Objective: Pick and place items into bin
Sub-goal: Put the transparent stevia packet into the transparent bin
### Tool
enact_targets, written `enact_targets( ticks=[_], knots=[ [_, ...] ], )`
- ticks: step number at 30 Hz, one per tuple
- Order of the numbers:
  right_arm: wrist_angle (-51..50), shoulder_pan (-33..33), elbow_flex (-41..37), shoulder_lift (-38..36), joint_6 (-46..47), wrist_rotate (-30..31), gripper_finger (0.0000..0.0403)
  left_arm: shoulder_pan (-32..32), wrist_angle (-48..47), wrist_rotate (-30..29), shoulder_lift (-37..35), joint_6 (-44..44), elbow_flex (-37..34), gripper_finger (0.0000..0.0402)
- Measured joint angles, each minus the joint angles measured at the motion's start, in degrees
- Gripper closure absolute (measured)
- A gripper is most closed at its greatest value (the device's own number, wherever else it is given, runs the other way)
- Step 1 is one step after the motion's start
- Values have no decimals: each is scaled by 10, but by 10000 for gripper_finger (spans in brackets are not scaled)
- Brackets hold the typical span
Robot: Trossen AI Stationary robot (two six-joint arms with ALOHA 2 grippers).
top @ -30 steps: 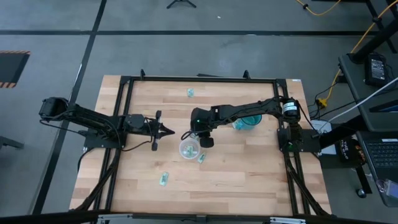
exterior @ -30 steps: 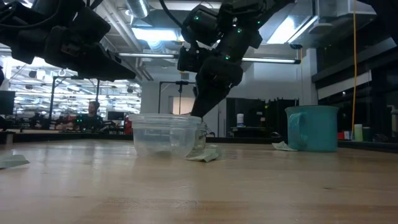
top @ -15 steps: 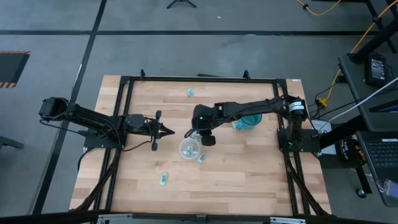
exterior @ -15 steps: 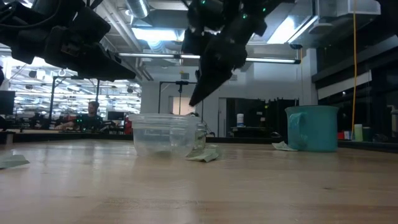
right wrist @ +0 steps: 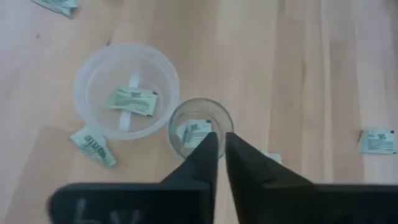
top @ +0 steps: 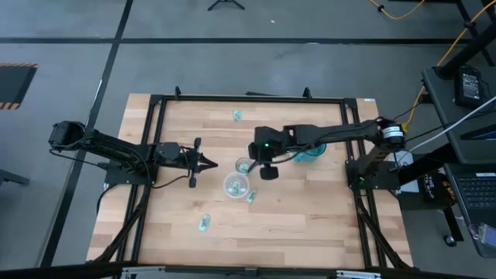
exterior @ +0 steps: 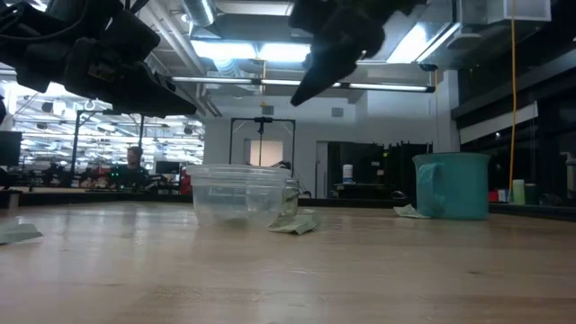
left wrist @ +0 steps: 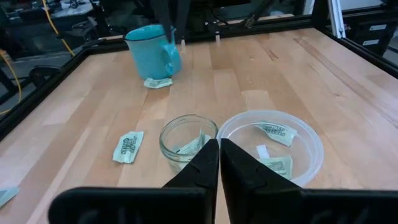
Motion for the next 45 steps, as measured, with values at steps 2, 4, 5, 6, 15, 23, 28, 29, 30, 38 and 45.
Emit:
enact_targets(
  ticks=[2,4,5,6,15,23,28,29,30,38,45],
  knots=[
    [31,4,-37,-24,2,0,394,0,0,0,0,0,0,389],
    [82,7,-82,-48,13,0,395,0,0,0,0,0,0,389],
    [109,8,-107,-62,16,0,391,0,-1,0,0,0,0,389],
    [139,8,-134,-77,19,0,387,0,-1,0,0,0,0,388],
    [387,17,-337,-177,59,0,380,-1,0,1,0,0,0,356],
    [610,33,-467,-187,59,-5,380,-2,-2,2,0,0,0,299],
    [737,33,-517,-187,76,-6,380,-7,-7,4,0,0,0,271],
    [746,33,-522,-187,76,-6,380,-11,-7,4,0,0,0,266],
    [747,33,-523,-187,76,-6,380,-15,-6,4,0,0,0,262],
    [748,33,-523,-187,91,-6,380,-72,2,-11,0,-49,0,233],
    [748,33,-523,-187,89,-6,379,-159,-60,-64,0,-56,43,233]
  ],
)
